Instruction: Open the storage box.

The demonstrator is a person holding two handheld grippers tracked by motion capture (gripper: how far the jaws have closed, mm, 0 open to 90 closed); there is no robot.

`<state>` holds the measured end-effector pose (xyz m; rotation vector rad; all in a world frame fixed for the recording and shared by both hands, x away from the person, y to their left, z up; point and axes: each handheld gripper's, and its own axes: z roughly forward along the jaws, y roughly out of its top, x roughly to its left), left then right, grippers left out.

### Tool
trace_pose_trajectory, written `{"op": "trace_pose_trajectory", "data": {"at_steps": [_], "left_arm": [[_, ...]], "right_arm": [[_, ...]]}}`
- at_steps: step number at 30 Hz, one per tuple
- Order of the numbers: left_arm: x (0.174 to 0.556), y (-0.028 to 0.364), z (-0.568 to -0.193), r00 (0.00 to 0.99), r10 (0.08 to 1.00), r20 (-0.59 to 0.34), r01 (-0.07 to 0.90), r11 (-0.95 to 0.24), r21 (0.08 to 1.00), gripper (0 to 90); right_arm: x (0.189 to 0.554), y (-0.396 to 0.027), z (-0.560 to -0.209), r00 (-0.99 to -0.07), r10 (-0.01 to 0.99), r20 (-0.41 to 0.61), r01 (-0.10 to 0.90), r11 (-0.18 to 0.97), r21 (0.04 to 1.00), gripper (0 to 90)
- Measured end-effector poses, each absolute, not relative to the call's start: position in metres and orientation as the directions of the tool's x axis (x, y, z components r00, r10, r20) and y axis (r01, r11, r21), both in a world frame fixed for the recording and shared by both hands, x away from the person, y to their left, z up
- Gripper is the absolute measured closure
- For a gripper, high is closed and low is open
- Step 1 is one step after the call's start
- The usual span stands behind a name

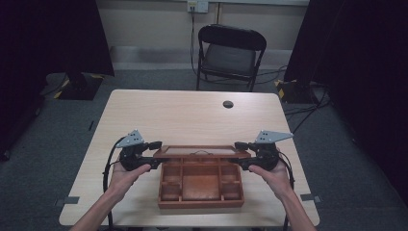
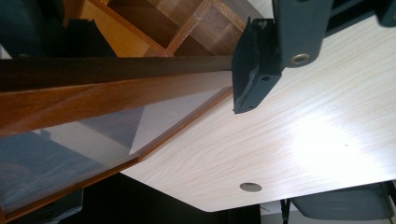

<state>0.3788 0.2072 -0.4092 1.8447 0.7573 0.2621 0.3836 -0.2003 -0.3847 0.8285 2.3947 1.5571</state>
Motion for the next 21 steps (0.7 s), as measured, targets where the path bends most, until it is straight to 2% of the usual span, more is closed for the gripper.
{"op": "trace_pose_trajectory", "data": {"at_steps": [4,12,21], "left_arm": [[0.380,0.207,-0.409,0.775,0.608,-0.174,0.374,-0.219,0.901,36.2],[0.384,0.206,-0.410,0.764,0.615,-0.195,0.384,-0.191,0.903,36.2],[0.387,0.205,-0.409,0.769,0.613,-0.179,0.370,-0.198,0.908,40.6]], "right_arm": [[0.386,-0.199,-0.384,-0.836,0.531,0.137,0.346,0.318,0.883,42.1],[0.393,-0.199,-0.385,-0.831,0.537,0.148,0.352,0.300,0.887,42.0],[0.398,-0.199,-0.388,-0.823,0.549,0.148,0.353,0.288,0.890,41.6]]}}
